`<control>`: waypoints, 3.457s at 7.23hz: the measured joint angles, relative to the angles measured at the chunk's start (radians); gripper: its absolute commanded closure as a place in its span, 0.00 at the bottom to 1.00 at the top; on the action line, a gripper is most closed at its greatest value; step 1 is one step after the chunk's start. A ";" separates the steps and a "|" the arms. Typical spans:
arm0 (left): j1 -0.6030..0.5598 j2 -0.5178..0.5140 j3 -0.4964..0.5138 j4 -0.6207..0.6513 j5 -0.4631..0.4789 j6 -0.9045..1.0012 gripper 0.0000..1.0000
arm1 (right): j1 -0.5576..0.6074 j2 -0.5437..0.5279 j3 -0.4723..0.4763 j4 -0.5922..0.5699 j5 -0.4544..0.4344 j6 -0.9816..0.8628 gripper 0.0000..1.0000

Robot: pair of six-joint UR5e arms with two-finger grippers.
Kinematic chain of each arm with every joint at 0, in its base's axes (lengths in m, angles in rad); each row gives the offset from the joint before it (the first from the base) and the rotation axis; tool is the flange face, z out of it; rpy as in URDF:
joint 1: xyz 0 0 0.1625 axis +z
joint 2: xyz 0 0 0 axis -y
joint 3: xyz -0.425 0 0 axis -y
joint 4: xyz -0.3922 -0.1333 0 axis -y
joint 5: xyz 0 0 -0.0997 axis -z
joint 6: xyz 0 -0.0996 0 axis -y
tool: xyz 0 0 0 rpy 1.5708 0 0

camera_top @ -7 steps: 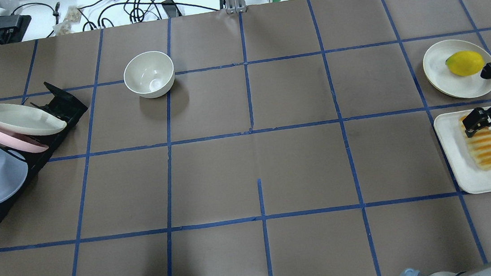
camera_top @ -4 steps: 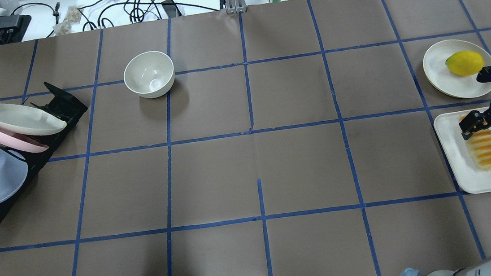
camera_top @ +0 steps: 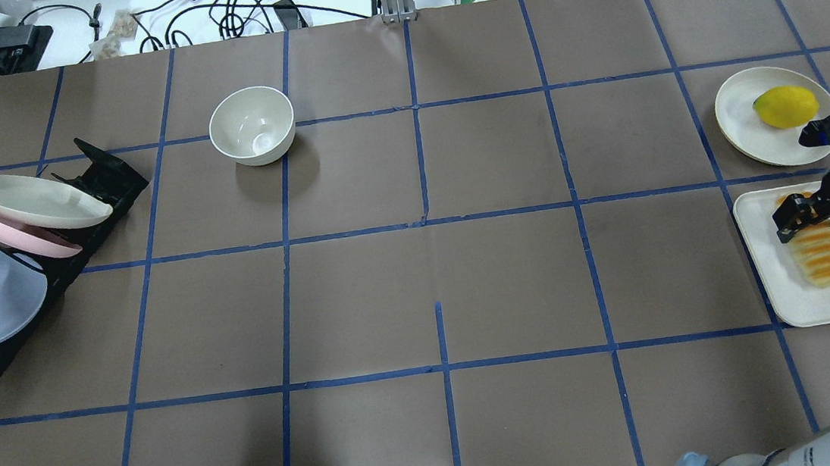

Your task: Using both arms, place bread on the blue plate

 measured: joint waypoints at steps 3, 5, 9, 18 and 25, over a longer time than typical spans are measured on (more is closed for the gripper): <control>0.000 -0.002 0.000 0.000 -0.007 0.000 0.86 | 0.000 -0.012 -0.005 0.022 -0.006 0.010 1.00; 0.000 -0.002 0.001 0.000 -0.012 0.003 0.99 | 0.006 -0.046 -0.017 0.070 -0.005 0.027 1.00; 0.000 0.000 0.003 0.000 -0.024 0.009 1.00 | 0.073 -0.158 -0.022 0.150 0.006 0.113 1.00; -0.014 0.309 0.057 -0.478 0.016 0.079 1.00 | 0.444 -0.192 -0.356 0.637 0.102 0.649 1.00; -0.732 0.368 -0.096 -0.445 -0.337 -0.511 1.00 | 0.610 -0.184 -0.402 0.640 0.150 0.882 1.00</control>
